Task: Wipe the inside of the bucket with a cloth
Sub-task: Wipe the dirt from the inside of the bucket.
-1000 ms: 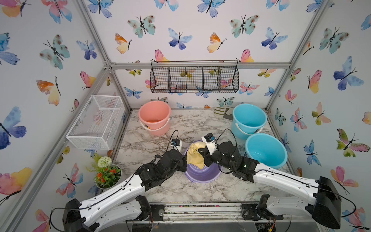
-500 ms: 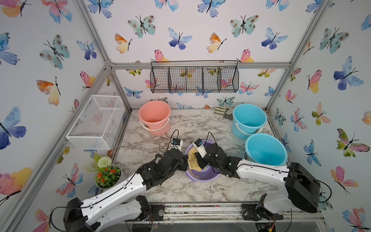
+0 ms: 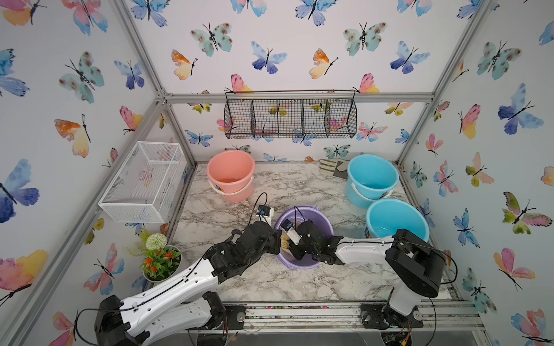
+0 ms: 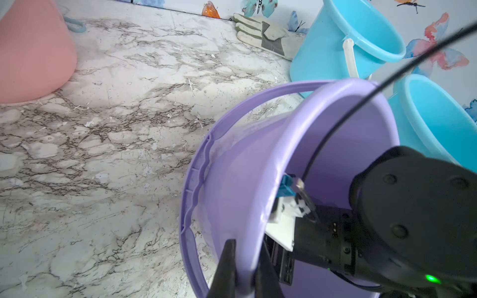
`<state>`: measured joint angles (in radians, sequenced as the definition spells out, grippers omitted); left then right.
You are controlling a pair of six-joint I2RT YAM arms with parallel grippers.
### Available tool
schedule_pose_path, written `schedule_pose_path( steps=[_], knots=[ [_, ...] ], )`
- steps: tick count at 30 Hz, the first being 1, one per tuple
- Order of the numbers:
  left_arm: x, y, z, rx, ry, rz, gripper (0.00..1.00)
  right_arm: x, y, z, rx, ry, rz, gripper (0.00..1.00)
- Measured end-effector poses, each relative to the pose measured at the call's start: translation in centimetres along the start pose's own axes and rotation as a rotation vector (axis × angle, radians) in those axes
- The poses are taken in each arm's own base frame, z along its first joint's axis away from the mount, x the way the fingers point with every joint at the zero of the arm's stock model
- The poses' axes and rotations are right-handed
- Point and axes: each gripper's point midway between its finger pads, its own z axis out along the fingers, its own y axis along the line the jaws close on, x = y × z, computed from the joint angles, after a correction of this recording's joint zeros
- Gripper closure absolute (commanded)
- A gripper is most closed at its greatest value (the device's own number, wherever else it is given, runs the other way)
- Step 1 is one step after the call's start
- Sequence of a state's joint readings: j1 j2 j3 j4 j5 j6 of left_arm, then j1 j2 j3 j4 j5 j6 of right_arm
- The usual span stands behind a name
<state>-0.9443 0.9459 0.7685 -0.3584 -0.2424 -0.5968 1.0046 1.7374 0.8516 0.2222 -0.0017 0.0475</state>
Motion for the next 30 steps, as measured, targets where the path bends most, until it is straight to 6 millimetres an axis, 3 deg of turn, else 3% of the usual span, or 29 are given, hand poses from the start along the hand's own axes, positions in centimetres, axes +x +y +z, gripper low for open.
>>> schedule_pose_path(
  steps=[5, 12, 15, 18, 24, 30],
  knots=[
    [-0.6, 1.6, 0.0, -0.068, -0.026, -0.006, 1.00, -0.8, -0.3, 2.0, 0.002, 0.051, 0.022, 0.98],
    [-0.3, 1.1, 0.0, -0.048, -0.017, -0.001, 1.00, -0.2, -0.4, 0.7, 0.008, 0.037, 0.024, 0.98],
    [0.1, 0.7, 0.0, -0.030, 0.002, -0.003, 1.00, 0.2, -0.3, -1.2, 0.013, 0.012, 0.018, 0.98],
    [0.6, 0.3, 0.2, -0.012, 0.026, -0.004, 1.00, -1.0, -0.3, -3.6, 0.021, -0.061, 0.001, 0.98],
    [0.8, 0.3, 0.3, -0.014, 0.034, -0.012, 1.00, -5.8, -1.2, -8.9, 0.090, -0.244, -0.126, 0.98],
    [0.7, 0.5, 0.3, -0.018, 0.035, -0.017, 1.00, -9.8, -3.0, -13.1, 0.241, -0.295, -0.334, 0.98]
  ],
)
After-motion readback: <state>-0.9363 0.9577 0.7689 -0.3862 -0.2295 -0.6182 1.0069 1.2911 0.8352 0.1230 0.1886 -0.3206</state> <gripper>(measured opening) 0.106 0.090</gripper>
